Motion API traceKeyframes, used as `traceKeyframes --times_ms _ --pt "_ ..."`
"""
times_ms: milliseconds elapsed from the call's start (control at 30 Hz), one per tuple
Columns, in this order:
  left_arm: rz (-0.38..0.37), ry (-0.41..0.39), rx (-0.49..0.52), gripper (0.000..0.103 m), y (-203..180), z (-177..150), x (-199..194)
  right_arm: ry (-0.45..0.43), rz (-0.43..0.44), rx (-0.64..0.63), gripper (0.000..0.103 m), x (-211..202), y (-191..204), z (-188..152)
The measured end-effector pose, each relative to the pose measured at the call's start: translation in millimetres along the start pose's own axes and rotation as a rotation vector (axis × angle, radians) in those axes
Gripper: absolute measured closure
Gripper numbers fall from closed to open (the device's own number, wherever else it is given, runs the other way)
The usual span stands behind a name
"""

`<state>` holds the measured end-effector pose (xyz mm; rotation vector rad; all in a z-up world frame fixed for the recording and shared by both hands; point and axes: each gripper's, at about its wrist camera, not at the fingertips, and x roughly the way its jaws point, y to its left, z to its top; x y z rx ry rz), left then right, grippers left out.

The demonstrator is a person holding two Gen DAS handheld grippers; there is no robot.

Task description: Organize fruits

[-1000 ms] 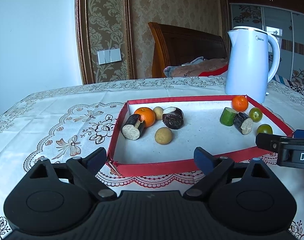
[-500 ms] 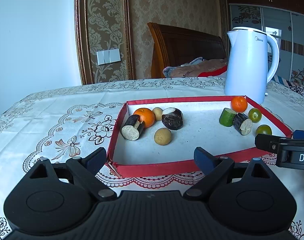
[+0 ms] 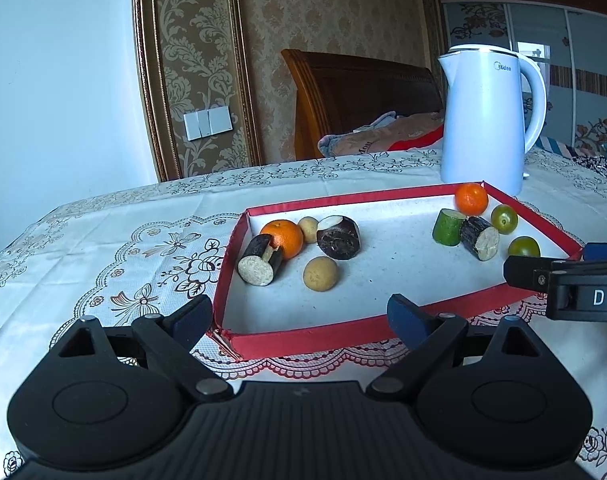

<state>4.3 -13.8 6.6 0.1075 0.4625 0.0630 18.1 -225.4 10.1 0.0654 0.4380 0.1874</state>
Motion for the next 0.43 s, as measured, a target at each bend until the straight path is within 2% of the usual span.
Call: traceKeyframes --times_ms 433 --pt "0.009 -0.012 -0.023 0.008 6.5 -0.5 -1.0 -0.007 0.007 0.005 0.000 -1.2 -1.0 0.7"
